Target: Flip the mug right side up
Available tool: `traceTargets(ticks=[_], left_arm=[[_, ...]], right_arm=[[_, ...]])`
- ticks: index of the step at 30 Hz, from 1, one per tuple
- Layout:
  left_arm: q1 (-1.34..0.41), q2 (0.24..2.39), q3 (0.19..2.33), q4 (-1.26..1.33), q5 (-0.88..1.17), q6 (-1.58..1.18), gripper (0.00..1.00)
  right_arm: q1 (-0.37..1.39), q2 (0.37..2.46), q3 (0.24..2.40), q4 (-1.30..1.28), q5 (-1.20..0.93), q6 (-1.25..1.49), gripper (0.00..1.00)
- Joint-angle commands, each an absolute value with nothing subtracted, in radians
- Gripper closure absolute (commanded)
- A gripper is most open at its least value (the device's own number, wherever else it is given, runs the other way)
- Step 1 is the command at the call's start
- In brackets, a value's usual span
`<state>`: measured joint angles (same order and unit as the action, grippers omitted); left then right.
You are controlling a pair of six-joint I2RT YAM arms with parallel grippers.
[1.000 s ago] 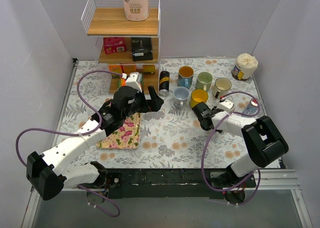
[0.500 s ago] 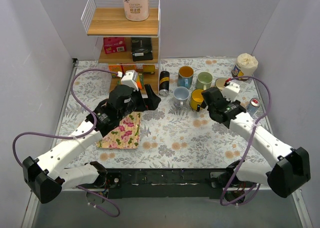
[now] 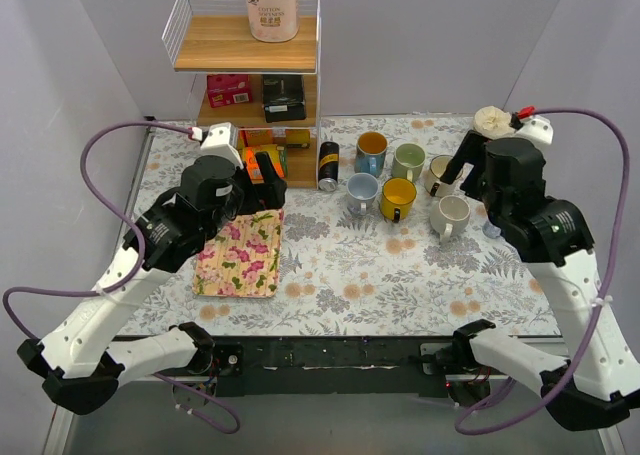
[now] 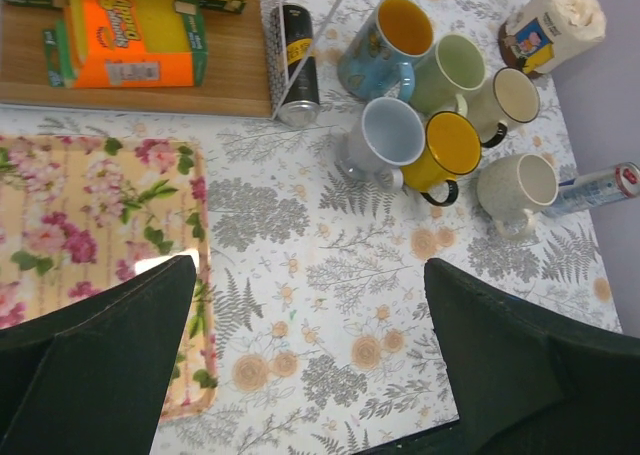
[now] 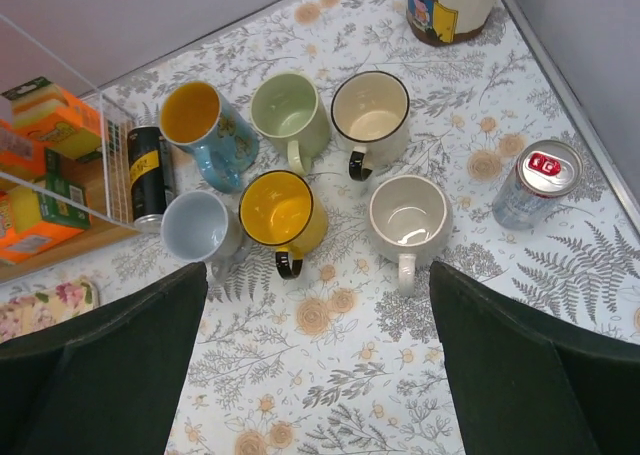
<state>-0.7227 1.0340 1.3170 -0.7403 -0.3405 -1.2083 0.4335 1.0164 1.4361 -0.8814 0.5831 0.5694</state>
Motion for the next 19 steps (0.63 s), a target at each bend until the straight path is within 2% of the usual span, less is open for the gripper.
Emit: traceTargets(ticks=[1, 19], left_arm=[[-0.719, 1.049, 1.44, -0.943, -0.446, -1.209, 0.02], [-0.718, 1.002, 1.45, -0.997, -0.523, -1.244, 0.02]], right_arm=[[0.426, 0.947, 1.485, -0.861, 0.529, 0.399, 0.01], [0.426, 0.887, 1.493, -0.851, 0.517, 0.407, 0.01]])
